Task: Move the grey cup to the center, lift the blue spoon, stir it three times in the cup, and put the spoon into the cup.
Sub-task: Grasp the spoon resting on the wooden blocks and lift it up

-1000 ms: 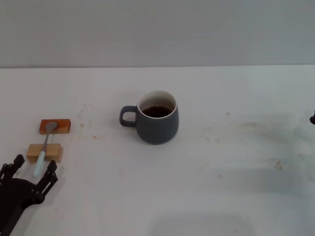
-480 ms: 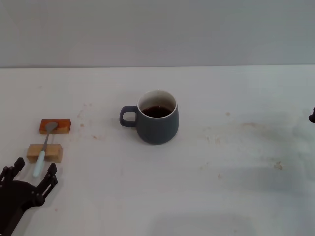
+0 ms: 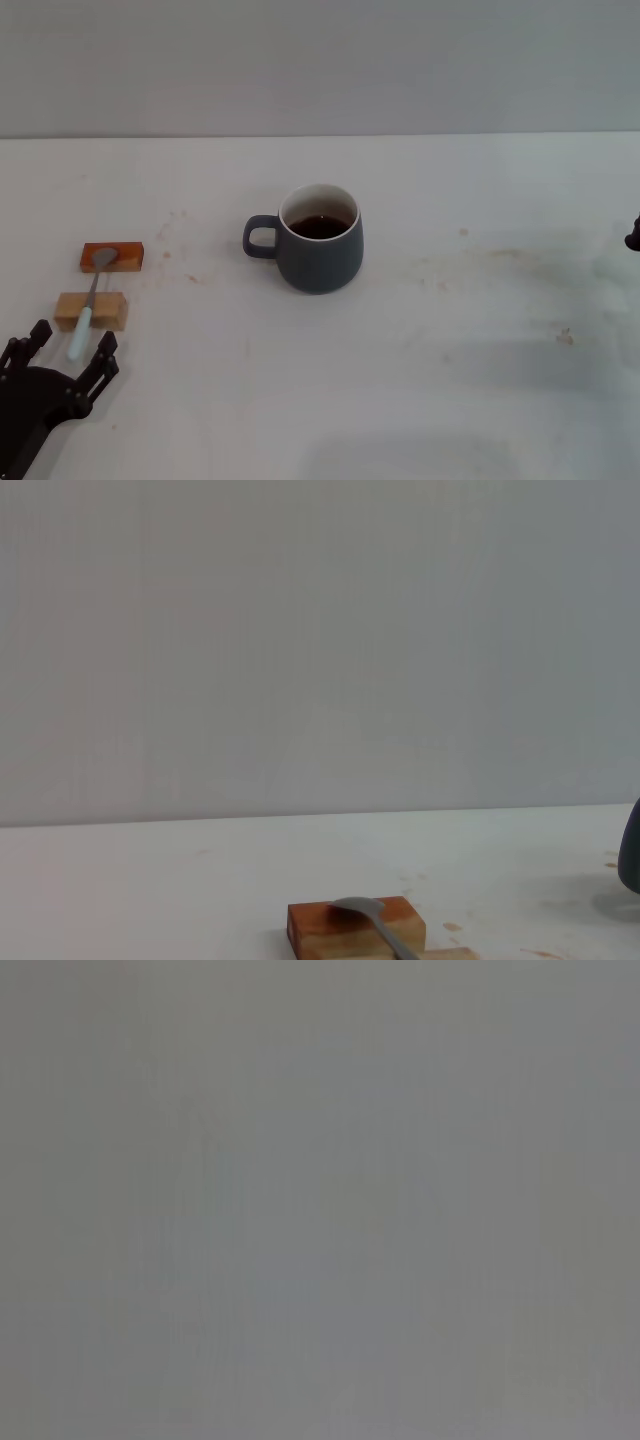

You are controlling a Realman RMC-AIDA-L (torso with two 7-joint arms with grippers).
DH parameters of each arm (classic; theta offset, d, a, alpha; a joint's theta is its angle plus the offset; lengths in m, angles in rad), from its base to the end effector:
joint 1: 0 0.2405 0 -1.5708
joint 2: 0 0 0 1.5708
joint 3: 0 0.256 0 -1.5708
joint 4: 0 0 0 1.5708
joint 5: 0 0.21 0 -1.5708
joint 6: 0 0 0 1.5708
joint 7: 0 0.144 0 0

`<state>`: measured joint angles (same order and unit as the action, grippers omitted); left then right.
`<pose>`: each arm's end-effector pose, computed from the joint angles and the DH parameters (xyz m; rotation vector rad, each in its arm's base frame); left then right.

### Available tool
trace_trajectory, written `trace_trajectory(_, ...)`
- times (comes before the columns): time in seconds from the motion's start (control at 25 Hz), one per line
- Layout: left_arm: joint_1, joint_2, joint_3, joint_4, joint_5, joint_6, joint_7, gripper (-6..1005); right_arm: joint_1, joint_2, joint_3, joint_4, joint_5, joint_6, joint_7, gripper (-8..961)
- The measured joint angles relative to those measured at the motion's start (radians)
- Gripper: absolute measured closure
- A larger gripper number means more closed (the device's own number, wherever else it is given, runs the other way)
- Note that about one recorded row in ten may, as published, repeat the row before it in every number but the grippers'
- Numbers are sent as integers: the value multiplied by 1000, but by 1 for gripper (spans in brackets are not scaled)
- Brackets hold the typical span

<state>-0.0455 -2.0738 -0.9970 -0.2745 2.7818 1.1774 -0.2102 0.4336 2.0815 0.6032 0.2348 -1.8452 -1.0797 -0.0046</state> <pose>-0.3783 0.2038 -0.0464 -1.7534 -0.6923 -0.5779 0.3395 0.3295 -0.0228 -1.4883 0.6530 0.5907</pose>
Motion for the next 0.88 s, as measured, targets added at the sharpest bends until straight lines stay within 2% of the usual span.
trace_trajectory(0.44,2,-2,14,-14,-4,-1,81,185,-4,0,-5,3,-2,0,0,954)
trace_trajectory(0.52,-1,-2,14,-14,-4,-6,78,373,-5,0,-5,3,-3,0,0,954)
trace_trajectory(0.88,-1,-1,13,-16,-4,-25,81,379,-7,0,-6,5,-4,0,0,954)
